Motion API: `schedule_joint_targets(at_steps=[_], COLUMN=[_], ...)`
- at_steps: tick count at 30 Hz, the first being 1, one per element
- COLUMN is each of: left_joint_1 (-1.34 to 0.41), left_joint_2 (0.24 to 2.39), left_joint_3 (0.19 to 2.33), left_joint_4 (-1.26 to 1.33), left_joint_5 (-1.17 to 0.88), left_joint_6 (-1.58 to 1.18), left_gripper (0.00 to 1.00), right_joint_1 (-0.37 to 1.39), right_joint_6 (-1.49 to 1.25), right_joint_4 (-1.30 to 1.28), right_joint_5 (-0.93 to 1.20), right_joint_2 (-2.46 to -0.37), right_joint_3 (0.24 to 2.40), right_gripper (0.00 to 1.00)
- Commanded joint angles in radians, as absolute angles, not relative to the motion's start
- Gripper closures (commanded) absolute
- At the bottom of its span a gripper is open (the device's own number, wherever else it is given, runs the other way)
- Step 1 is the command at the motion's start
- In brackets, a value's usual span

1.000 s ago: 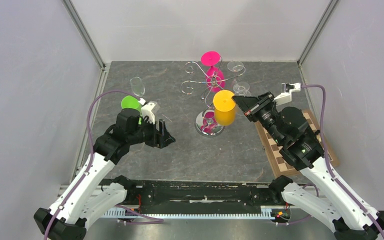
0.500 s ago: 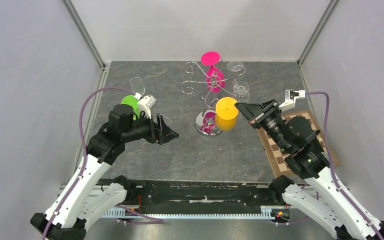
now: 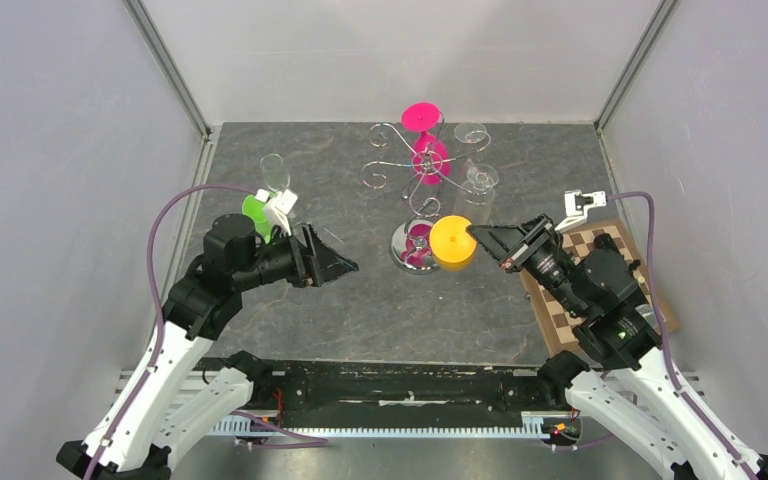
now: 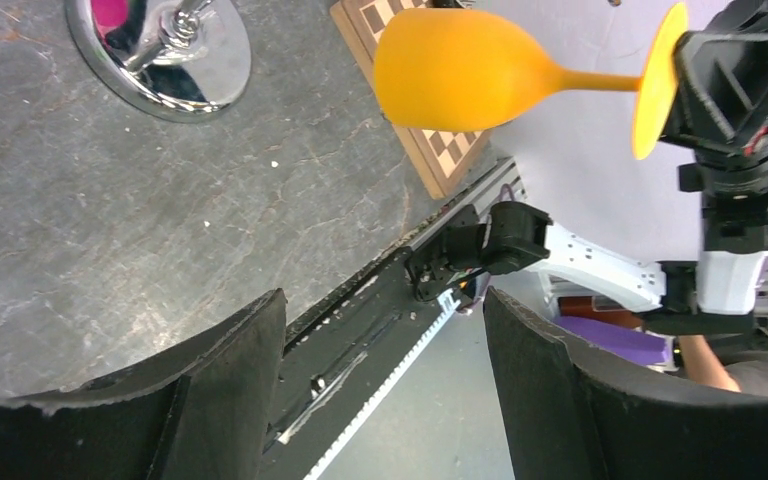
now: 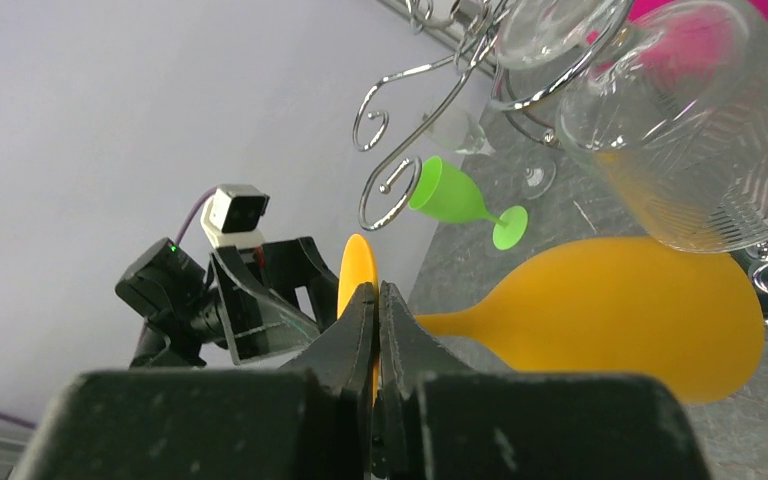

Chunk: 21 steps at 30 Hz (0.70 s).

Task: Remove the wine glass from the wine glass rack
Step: Pick up the wine glass from the wine rack, then place the wine glass at the center of the board.

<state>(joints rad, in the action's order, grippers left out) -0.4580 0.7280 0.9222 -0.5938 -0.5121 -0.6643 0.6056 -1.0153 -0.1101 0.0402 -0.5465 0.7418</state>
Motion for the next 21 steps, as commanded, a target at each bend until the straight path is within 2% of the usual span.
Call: schedule_joint_targets(at_steps=[1,14,21], left_joint_1=[-0.462,-0.462,-0.46], left_joint_2=[0.706,0.728,0.749], left_joint_3=[0.939,0.969,0.921], left_joint_4=[-0.553,-0.559,-0.464], left_joint_5=[-0.539,-0.56,-0.625], left_joint_6=[-0.797,-0.984,-1.104], left_gripper=[0.21,0.23,0.23], right_joint_1=[0.603,0.603,0.606], right_joint_6=[-0.958,-0.772,-0.646], right_joint_4=[-0.026,0.098,0.145], right_joint_5=[0.153,0.418,0.497], right_joint_2=[-0.545,-0.642,-0.686], right_joint_3=[0.723,0.729,0.75], right_gripper=[1.0,1.0,1.0])
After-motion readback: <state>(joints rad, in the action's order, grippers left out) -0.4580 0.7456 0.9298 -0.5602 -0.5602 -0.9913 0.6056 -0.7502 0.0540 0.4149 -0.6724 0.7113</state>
